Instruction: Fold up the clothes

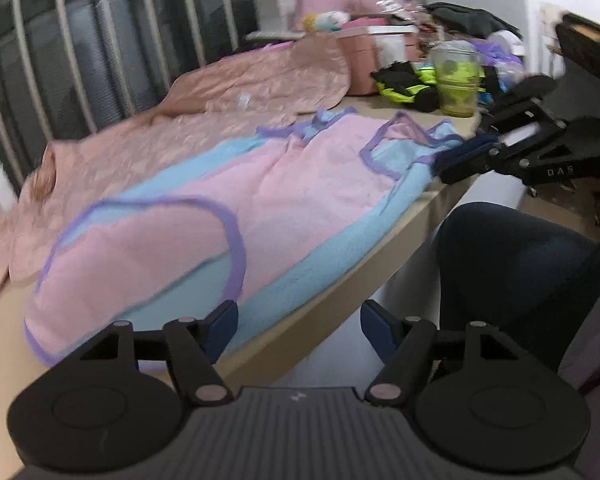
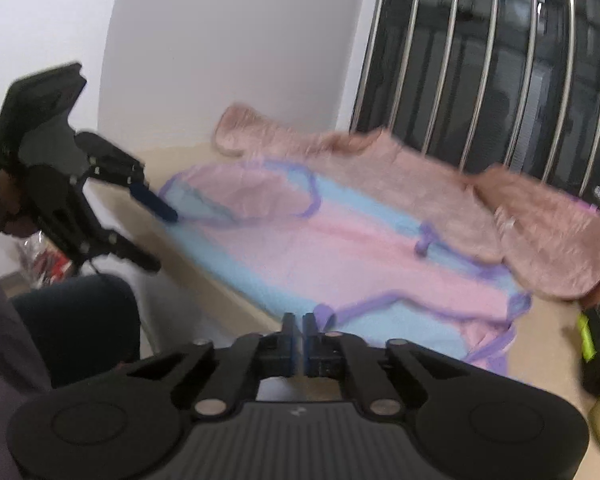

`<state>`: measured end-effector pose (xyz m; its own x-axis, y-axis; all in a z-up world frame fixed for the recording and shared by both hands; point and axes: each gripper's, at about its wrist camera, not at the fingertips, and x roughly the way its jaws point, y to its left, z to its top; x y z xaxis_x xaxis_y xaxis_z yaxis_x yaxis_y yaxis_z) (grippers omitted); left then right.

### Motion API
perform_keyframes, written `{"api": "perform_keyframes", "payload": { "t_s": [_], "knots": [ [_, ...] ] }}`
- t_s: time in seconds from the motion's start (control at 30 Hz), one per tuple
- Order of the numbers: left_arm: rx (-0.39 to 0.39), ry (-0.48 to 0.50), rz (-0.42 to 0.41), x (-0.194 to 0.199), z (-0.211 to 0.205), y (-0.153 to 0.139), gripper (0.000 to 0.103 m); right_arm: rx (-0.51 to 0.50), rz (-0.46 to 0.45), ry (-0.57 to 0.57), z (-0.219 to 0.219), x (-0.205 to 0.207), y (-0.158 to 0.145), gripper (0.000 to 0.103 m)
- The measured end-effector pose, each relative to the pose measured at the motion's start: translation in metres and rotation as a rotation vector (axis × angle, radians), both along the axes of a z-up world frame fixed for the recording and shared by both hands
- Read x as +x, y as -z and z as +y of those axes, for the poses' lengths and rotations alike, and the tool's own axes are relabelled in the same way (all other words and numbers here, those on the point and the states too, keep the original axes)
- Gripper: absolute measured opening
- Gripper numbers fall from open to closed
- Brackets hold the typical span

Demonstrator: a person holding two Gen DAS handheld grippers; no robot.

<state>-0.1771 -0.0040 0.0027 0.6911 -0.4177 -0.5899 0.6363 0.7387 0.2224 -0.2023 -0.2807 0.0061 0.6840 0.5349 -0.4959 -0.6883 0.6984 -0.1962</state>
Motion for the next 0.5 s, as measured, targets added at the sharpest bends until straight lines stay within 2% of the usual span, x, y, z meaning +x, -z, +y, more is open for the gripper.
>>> {"api": "perform_keyframes", "payload": {
  "t_s": [0.03,0.07,0.1,0.2,0.27,0.3,0.33,0.4,0.5],
  "knots": [
    [0.01,0.015,-0.016,-0.001,-0.002,-0.002,0.07,-0.02,-0.009,-0.021,0.003,0.0,-0.002,0.052],
    [0.021,0.03,-0.029,-0.003,-0.003,-0.003,0.07,-0.054,-0.024,-0.043,0.008,-0.001,-0.002,0.064],
    [0.033,0.038,-0.029,-0.003,-0.005,-0.002,0.07,-0.101,-0.047,-0.067,0.015,-0.002,-0.001,0.069],
    [0.108,0.045,-0.05,-0.002,-0.013,0.006,0.07,-0.208,-0.103,-0.123,0.033,-0.001,0.003,0.066],
    [0.131,0.053,-0.044,0.0,-0.015,0.01,0.07,-0.247,-0.109,-0.144,0.039,0.005,0.007,0.052],
    [0.122,0.059,-0.028,0.002,-0.014,0.011,0.07,-0.254,-0.094,-0.151,0.04,0.008,0.008,0.033],
    [0.112,0.062,-0.014,0.004,-0.013,0.013,0.07,-0.256,-0.077,-0.155,0.04,0.012,0.01,0.023],
    [0.085,0.056,-0.012,0.004,-0.008,0.014,0.07,-0.256,-0.045,-0.161,0.039,0.017,0.011,0.02],
    [0.048,0.044,0.006,0.003,-0.002,0.013,0.07,-0.237,-0.006,-0.158,0.037,0.016,0.006,0.0]
  ]
}}
